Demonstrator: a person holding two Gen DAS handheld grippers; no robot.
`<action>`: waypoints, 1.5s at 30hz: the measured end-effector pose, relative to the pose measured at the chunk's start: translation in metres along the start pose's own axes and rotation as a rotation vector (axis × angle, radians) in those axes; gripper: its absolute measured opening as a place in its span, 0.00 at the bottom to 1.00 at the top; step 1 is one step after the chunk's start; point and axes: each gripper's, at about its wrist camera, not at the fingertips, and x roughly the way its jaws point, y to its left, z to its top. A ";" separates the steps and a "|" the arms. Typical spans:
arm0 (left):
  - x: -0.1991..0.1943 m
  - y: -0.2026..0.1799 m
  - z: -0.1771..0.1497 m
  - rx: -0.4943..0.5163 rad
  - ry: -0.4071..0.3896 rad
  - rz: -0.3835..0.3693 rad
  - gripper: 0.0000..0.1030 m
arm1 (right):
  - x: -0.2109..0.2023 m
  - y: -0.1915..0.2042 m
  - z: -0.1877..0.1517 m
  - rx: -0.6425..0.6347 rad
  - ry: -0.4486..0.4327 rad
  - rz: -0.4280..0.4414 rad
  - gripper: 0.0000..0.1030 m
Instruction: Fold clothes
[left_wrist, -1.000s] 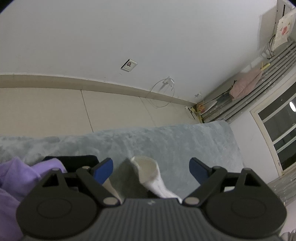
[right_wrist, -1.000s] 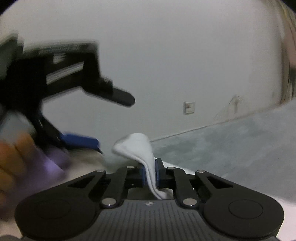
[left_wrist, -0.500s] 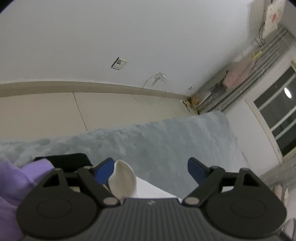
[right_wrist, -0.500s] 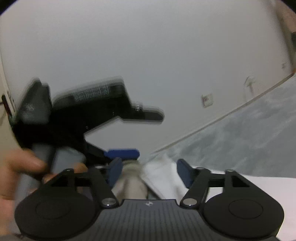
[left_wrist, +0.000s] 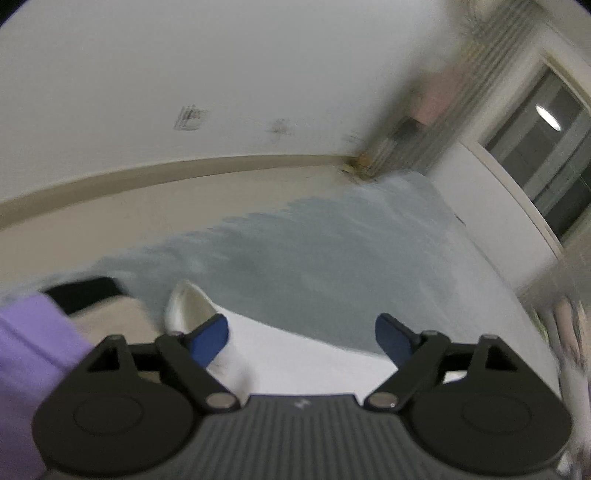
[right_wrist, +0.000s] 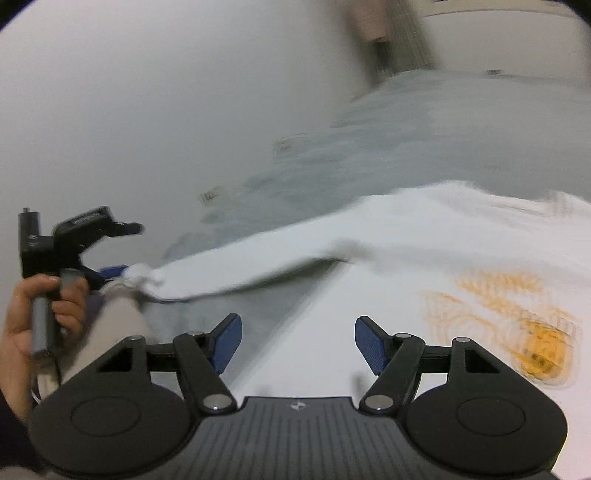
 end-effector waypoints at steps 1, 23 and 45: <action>0.000 -0.013 -0.010 0.050 0.033 -0.036 0.87 | -0.019 -0.010 -0.009 0.042 -0.010 -0.039 0.66; -0.081 -0.070 -0.211 0.572 0.312 -0.148 0.87 | -0.205 -0.081 -0.168 0.321 0.031 -0.213 0.29; -0.115 -0.074 -0.232 0.663 0.340 -0.110 0.03 | -0.245 -0.061 -0.177 0.188 -0.027 -0.306 0.07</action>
